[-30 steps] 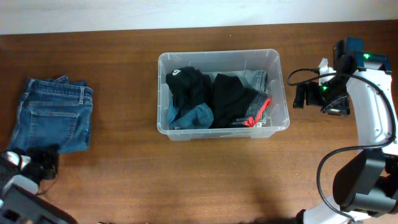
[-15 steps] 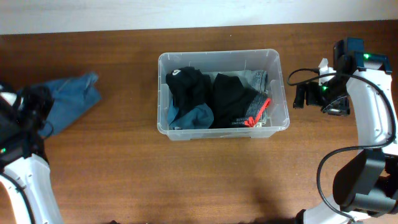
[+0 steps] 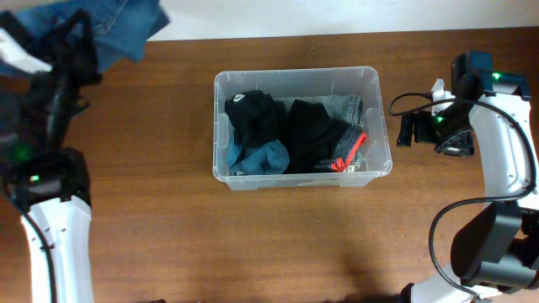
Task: Pack container
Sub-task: 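Lift the blue jeans and carry them over the container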
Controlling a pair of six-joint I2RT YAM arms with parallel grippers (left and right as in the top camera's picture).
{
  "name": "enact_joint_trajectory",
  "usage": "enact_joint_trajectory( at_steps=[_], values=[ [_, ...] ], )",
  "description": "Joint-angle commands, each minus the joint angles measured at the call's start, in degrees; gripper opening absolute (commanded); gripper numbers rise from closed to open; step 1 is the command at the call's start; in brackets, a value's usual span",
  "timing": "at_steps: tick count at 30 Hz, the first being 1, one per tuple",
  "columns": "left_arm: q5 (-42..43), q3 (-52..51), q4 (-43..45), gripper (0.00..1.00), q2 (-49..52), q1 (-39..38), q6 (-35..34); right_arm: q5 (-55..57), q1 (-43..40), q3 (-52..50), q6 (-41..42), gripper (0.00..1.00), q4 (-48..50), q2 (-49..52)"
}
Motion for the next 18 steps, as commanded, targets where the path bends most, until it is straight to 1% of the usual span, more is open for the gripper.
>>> enact_joint_trajectory(
  at_steps=[1, 3, 6, 7, 8, 9, 10, 11, 13, 14, 16, 17, 18],
  values=[
    [8.4, 3.7, 4.3, 0.01, -1.0, -4.9, 0.6, 0.5, 0.3, 0.9, 0.0, 0.98, 0.0, -1.1],
    [12.3, 5.6, 4.3, 0.01, 1.0, -7.1, -1.9, 0.5, 0.3, 0.9, 0.0, 0.98, 0.0, -1.1],
    [18.1, 11.2, 4.2, 0.01, 5.9, -10.3, -6.4, 0.5, 0.3, 0.9, 0.0, 0.98, 0.0, -1.1],
    [19.8, 14.0, 4.0, 0.01, 8.2, -11.6, -7.7, 0.5, 0.3, 0.9, 0.0, 0.98, 0.0, -1.1],
    [22.3, 19.0, 2.1, 0.01, 11.9, -13.4, -8.9, 0.5, 0.3, 0.9, 0.0, 0.98, 0.0, -1.1],
    [23.3, 21.2, 0.8, 0.01, 13.5, -14.3, -8.9, 0.5, 0.3, 0.9, 0.0, 0.98, 0.0, -1.1],
    [25.0, 26.3, -3.0, 0.01, 16.9, -16.0, -8.9, 0.5, 0.3, 0.9, 0.0, 0.98, 0.0, -1.1],
    [25.8, 28.6, -4.5, 0.01, 18.3, -16.8, -8.9, 0.5, 0.3, 0.9, 0.0, 0.98, 0.0, -1.1],
    [29.4, 37.7, -8.7, 0.01, 24.7, -20.2, -8.9, 0.5, 0.3, 0.9, 0.0, 0.98, 0.0, -1.1],
    [30.2, 40.3, -9.9, 0.01, 26.5, -21.5, -8.9, 0.5, 0.3, 0.9, 0.0, 0.98, 0.0, -1.1],
    [30.2, 45.2, -11.2, 0.01, 30.7, -25.3, -8.7, 0.5, 0.3, 0.9, 0.0, 0.98, 0.0, -1.1],
    [28.9, 47.0, -11.2, 0.01, 33.4, -28.5, -8.2, 0.5, 0.3, 0.9, 0.0, 0.98, 0.0, -1.1],
    [28.5, 47.3, -11.0, 0.01, 34.1, -29.4, -7.8, 0.5, 0.3, 0.9, 0.0, 0.98, 0.0, -1.1]
  ],
)
